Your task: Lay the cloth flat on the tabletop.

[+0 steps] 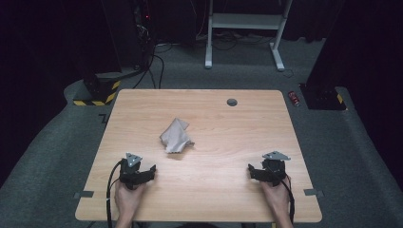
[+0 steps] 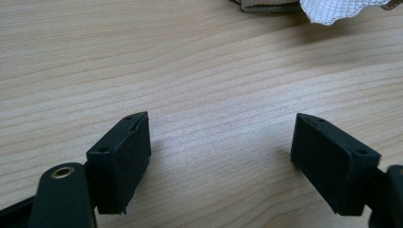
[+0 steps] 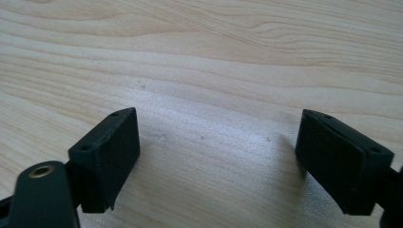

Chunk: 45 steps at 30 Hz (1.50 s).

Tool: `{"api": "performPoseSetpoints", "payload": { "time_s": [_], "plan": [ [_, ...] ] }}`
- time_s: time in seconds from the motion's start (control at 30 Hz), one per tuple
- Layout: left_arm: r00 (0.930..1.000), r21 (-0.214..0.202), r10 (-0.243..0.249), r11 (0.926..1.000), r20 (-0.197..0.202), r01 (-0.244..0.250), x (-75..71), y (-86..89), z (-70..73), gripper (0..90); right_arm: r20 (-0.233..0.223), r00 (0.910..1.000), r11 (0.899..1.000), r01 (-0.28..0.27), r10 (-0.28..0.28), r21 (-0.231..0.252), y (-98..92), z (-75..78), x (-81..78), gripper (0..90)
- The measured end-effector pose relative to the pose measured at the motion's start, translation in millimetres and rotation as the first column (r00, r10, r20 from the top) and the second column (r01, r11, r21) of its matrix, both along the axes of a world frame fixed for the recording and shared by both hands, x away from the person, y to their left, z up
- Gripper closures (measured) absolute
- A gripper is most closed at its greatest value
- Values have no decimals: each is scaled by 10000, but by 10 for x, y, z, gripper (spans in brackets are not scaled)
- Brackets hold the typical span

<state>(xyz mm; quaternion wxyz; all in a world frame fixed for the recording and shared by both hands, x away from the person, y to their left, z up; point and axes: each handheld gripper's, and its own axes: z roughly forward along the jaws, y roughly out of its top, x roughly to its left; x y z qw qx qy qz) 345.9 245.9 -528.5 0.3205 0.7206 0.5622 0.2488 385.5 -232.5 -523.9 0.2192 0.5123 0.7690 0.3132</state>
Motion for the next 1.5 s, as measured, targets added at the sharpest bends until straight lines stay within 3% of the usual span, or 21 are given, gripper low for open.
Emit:
{"api": "performPoseSetpoints", "payload": {
  "time_s": [0.57,0.73,0.83,1.0,1.2,1.5],
  "plan": [
    [9999,-21,110,9999,-6,-110,3,-9,1,219,-12,9999,9998,-172,172,33,12,0,-6,147],
    [10000,-69,-48,10000,65,49,9,6,4,270,19,9999,9999,-166,166,31,9,0,-5,152],
    [9998,-181,-197,9996,82,199,23,2,7,280,33,9999,9999,-158,158,34,9,-1,-5,155],
    [9992,-855,-390,9956,30,391,41,-28,20,300,30,9999,9999,-108,107,37,7,1,-7,163],
    [9979,-733,-655,9952,12,654,54,-101,68,306,46,9999,9999,-121,121,26,7,1,-8,170],
    [9929,-1119,-1170,9866,232,1188,139,-246,120,321,57,9999,9999,-163,163,54,11,3,-15,187]
  ]
}}
